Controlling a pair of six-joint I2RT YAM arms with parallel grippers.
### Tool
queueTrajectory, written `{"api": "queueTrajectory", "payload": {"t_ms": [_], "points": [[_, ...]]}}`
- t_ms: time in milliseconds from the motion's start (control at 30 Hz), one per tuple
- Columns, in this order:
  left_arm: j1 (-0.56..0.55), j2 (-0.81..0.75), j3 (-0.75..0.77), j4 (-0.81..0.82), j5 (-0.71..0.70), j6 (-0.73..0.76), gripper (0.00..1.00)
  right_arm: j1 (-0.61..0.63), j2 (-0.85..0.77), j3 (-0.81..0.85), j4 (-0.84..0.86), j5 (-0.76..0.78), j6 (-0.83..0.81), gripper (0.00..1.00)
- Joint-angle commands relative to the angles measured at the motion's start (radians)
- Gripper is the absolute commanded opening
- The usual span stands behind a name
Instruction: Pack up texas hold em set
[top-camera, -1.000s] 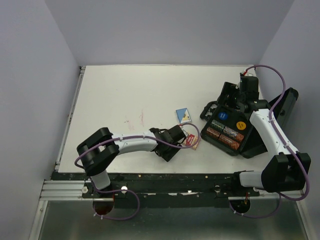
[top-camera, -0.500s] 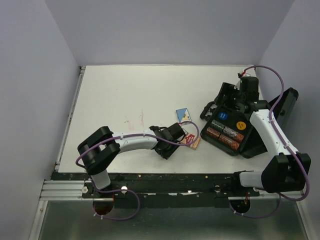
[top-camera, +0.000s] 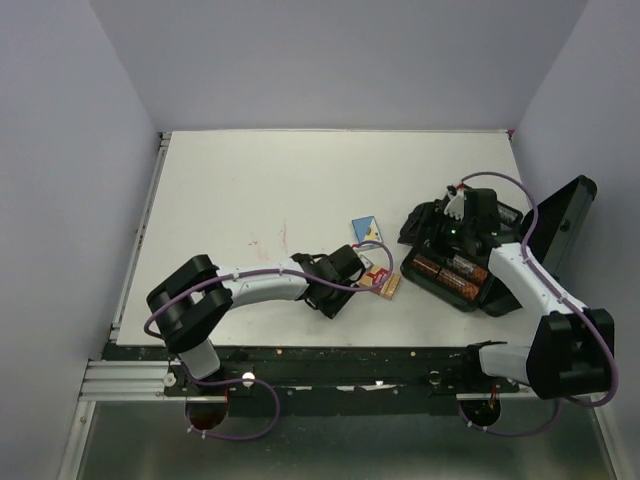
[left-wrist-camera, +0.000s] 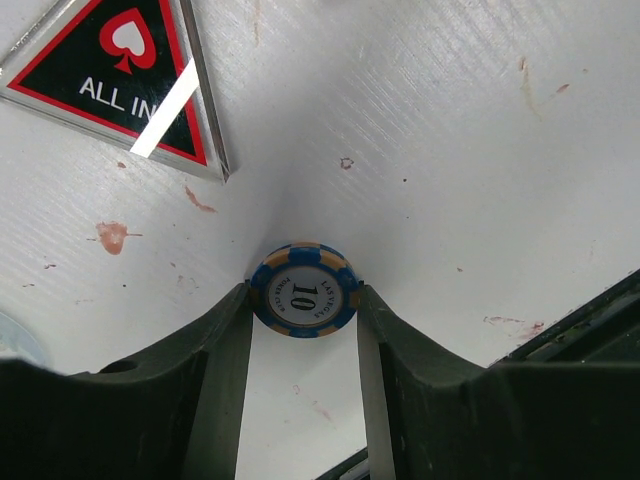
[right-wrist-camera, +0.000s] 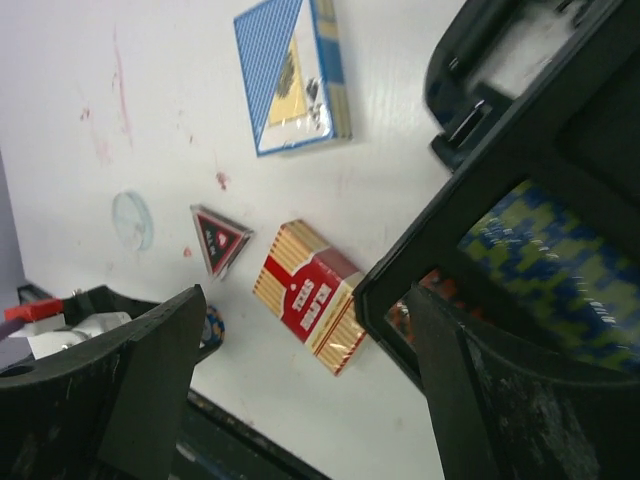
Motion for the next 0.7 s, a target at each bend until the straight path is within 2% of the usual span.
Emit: {"api": "queueTrajectory", "payload": {"t_ms": [0, 233, 467, 667], "points": [[0.007, -0.025, -0.027, -0.004, 0.023, -0.001, 0.34, 0.102, 0.049, -0.06, 0.087, -0.095, 0.07, 0.89], [0.007, -0.071, -0.033, 0.009, 0.018, 0.008, 0.33, 0.275, 0.132, -0.111, 0.252, -0.1, 0.204, 0.88], [0.006, -0.139, -0.047, 0.03, 0.018, 0.016, 0.33, 0.349, 0.197, -0.17, 0.348, -0.123, 0.286, 0.81], [0.006, -0.16, -0.046, 0.036, 0.023, 0.017, 0.33, 0.396, 0.238, -0.253, 0.555, -0.193, 0.397, 0.77]]}}
